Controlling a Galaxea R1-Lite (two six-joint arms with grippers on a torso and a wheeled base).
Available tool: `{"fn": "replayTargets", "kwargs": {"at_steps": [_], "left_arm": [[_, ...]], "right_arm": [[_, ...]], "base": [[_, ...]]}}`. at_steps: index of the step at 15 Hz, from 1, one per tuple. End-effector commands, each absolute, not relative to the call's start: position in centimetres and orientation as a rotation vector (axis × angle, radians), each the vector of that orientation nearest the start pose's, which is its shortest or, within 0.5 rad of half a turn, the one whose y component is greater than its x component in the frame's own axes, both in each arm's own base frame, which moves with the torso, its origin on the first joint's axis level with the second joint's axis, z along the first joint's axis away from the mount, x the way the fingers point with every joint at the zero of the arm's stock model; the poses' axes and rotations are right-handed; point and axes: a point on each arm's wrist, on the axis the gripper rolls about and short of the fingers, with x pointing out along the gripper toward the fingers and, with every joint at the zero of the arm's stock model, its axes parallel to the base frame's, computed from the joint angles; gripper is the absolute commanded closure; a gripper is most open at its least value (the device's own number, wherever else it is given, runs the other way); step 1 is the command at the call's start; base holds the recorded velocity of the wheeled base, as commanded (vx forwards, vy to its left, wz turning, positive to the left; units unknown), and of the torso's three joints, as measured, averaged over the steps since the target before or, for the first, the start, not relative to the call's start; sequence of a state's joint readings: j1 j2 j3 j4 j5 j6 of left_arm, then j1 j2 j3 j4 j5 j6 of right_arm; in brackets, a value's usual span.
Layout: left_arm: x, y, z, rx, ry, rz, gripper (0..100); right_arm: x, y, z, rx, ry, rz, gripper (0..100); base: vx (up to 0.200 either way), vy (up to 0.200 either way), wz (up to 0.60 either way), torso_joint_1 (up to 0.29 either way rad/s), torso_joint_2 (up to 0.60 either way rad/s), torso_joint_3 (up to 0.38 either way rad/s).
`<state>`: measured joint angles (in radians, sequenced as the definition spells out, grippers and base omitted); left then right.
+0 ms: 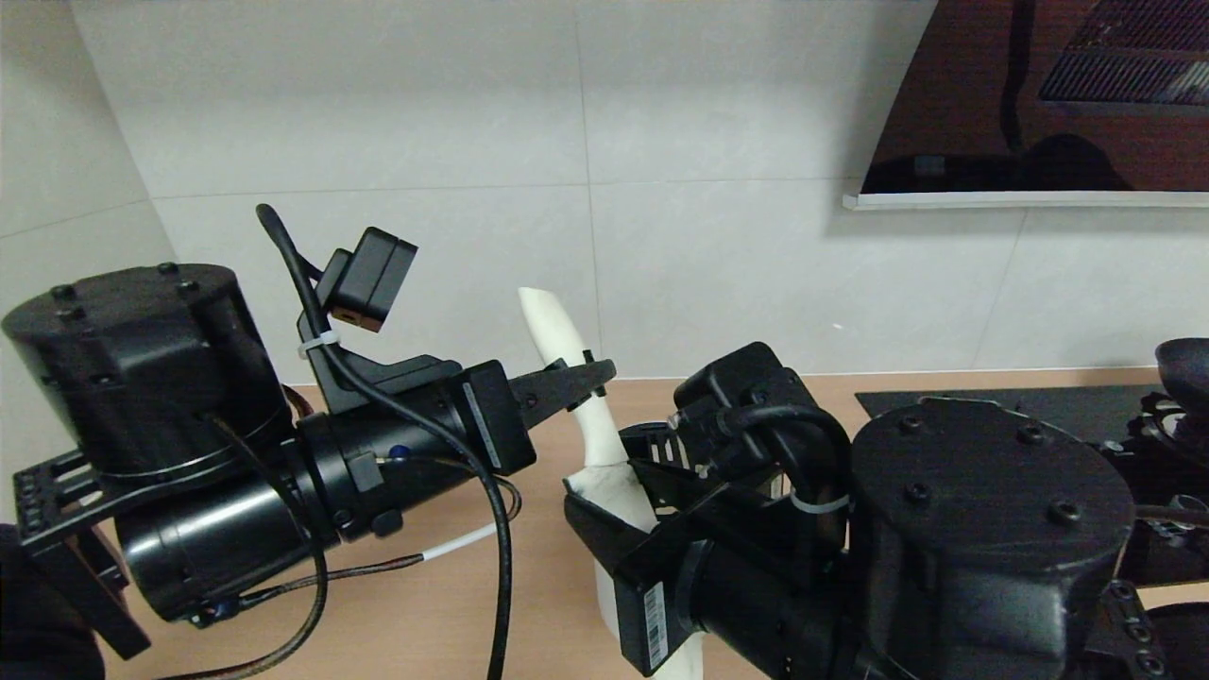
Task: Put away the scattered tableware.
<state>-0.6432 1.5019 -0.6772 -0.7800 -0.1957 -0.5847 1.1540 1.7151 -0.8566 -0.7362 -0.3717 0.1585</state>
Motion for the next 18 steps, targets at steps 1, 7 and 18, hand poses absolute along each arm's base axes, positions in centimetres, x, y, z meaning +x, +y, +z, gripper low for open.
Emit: {"fn": "replayTargets", "kwargs": {"at_steps": [1, 7, 18], "left_arm": [[20.2, -15.7, 21.6, -0.537, 0.295, -0.797, 100], [20.2, -15.6, 21.8, -0.538, 0.288, -0.798, 100], [20.4, -16.0, 25.2, -0.489, 0.201, -0.593, 100]], "right_arm": [[13.5, 28.5, 20.2, 0.068, 0.148, 0.772, 100], [13.6, 28.3, 20.5, 0.074, 0.142, 0.765, 100], [14.4, 24.5, 23.8, 0.15, 0.059, 0.695, 0]], "base": [[0.0, 0.0, 0.0, 0.0, 0.0, 0.0], [0.0, 0.0, 0.0, 0.0, 0.0, 0.0], [0.0, 0.0, 0.0, 0.0, 0.0, 0.0]]}}
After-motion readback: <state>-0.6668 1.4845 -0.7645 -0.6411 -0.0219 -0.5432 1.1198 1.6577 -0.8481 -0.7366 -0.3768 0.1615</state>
